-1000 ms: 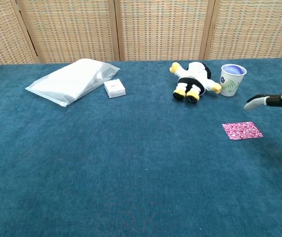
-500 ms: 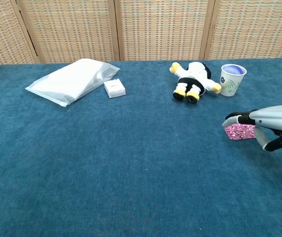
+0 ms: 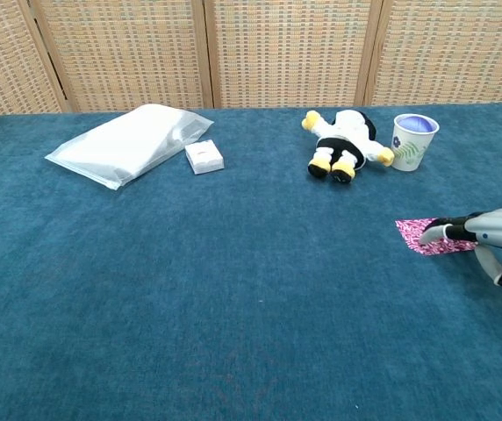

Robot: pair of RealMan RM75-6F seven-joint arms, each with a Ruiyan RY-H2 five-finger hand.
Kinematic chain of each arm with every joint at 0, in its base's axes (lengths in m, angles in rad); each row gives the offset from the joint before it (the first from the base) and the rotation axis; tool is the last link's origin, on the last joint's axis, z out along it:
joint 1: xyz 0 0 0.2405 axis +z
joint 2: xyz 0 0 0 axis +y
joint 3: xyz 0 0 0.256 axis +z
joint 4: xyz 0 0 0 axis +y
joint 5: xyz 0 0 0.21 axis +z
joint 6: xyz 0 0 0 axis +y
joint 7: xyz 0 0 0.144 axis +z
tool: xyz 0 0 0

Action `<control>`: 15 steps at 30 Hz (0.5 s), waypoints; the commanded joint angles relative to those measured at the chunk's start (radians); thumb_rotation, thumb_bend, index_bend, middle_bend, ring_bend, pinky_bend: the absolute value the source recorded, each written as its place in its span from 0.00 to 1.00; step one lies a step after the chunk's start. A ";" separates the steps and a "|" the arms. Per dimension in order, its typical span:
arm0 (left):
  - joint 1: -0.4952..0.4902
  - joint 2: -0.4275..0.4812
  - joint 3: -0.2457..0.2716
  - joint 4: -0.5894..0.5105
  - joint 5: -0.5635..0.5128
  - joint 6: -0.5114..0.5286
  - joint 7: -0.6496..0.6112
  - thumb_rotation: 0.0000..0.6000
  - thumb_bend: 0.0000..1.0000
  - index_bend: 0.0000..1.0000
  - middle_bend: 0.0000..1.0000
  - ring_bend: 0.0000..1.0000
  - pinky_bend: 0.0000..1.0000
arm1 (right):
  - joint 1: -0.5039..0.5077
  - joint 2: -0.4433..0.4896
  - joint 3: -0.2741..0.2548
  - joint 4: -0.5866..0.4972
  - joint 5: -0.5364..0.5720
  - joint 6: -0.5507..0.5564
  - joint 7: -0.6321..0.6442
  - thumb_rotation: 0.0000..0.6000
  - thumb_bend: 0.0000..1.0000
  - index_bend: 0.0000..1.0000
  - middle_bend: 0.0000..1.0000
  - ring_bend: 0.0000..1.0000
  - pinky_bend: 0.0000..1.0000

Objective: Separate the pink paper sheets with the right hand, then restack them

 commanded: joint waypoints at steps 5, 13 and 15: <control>0.000 -0.001 0.000 0.000 -0.001 0.000 0.002 1.00 0.00 0.00 0.00 0.00 0.00 | -0.024 0.059 -0.049 -0.086 -0.071 0.037 0.012 1.00 1.00 0.09 0.05 0.00 0.00; 0.000 0.000 0.000 -0.002 -0.002 -0.001 0.005 1.00 0.00 0.00 0.00 0.00 0.00 | -0.045 0.124 -0.121 -0.176 -0.182 0.075 0.019 1.00 1.00 0.09 0.05 0.00 0.00; 0.000 0.000 0.000 -0.002 -0.002 -0.001 0.004 1.00 0.00 0.00 0.00 0.00 0.00 | -0.047 0.137 -0.134 -0.195 -0.201 0.081 0.014 1.00 1.00 0.09 0.05 0.00 0.00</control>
